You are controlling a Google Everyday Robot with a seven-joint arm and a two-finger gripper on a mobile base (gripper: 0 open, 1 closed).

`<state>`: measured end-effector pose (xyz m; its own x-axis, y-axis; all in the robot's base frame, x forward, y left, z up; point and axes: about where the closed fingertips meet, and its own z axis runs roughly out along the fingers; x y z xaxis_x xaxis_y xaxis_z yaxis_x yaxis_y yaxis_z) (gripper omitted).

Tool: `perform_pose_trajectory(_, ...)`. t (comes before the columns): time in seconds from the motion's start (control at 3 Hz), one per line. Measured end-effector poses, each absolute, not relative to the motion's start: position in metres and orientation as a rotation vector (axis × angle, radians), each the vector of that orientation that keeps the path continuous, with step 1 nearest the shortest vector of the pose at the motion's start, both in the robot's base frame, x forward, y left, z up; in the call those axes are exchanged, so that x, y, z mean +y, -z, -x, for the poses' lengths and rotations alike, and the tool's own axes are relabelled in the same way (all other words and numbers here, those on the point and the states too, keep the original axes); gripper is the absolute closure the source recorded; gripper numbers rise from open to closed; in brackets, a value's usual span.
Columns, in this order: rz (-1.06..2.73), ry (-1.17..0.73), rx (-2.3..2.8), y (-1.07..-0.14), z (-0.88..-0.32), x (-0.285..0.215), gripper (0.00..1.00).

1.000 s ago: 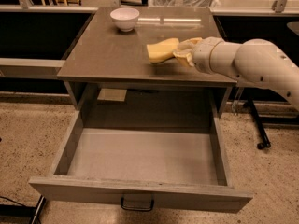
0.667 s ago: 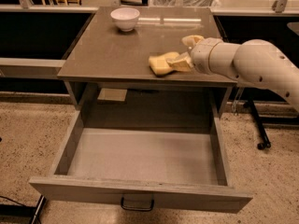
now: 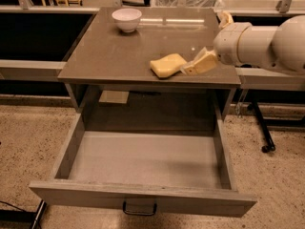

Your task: Pick sponge from top drawer and place on counter

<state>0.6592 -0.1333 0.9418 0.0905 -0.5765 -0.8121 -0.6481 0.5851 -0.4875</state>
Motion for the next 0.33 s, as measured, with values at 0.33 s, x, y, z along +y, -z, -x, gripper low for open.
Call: perform_pose_trajectory(0.33,1.083,-0.091,1.583,-0.9351,-0.6559,-0.1274,0.0)
